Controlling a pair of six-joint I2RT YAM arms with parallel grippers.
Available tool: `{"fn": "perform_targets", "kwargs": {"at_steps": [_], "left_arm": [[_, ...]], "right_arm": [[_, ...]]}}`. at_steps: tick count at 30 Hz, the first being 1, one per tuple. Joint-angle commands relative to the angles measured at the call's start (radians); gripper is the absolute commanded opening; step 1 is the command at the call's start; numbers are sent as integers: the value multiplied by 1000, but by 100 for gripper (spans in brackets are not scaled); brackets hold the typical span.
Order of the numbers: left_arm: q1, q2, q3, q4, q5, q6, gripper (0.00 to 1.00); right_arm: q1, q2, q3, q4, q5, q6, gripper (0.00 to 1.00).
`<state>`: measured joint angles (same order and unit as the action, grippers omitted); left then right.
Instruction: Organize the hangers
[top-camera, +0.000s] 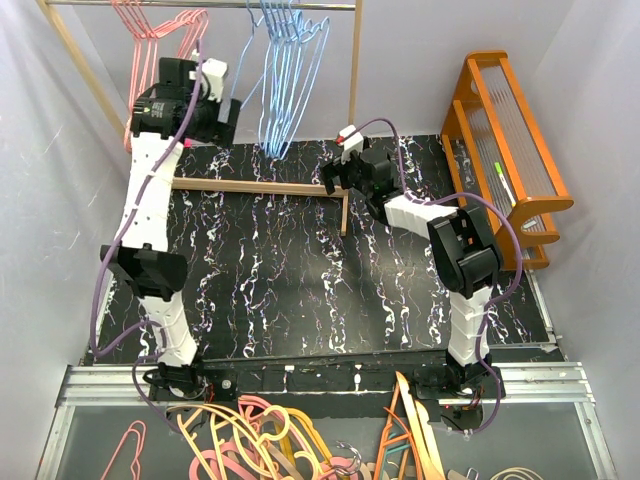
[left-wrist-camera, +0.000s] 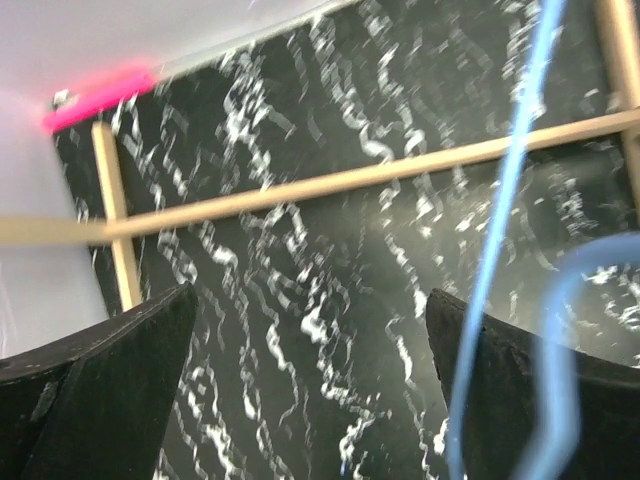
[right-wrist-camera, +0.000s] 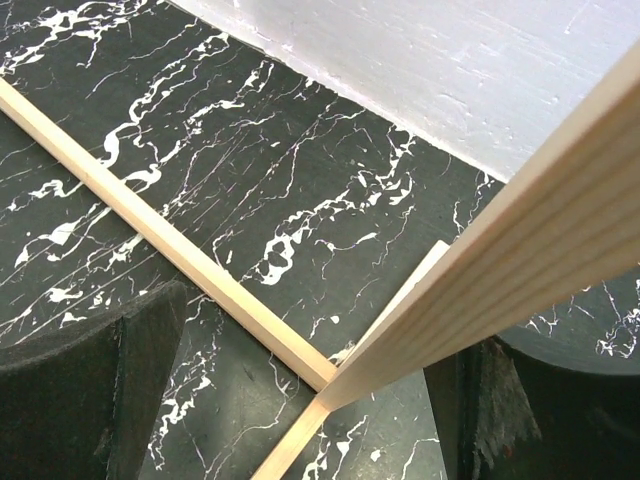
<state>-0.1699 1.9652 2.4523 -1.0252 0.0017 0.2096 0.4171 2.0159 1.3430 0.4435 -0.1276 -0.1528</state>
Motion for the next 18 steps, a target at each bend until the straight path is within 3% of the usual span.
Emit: {"fn": "perform_targets", "kwargs": {"at_steps": [1,6,12,18], "left_arm": [[129,-161,-109,-13,-55,-14,97],[245,-298,-271,-42,53,-25,97],[251,-503,-484,6,170,-63,97],[252,-592,-503,31,119,-247,97]], "right_arm": [[-22,-10,49,2,-49,31,98],[-51,-55,14,-20,-40,42,98],[-93,-165,-23,-125,-98,71,98],[-126,-328,-93,-221,-217,71,98]]}}
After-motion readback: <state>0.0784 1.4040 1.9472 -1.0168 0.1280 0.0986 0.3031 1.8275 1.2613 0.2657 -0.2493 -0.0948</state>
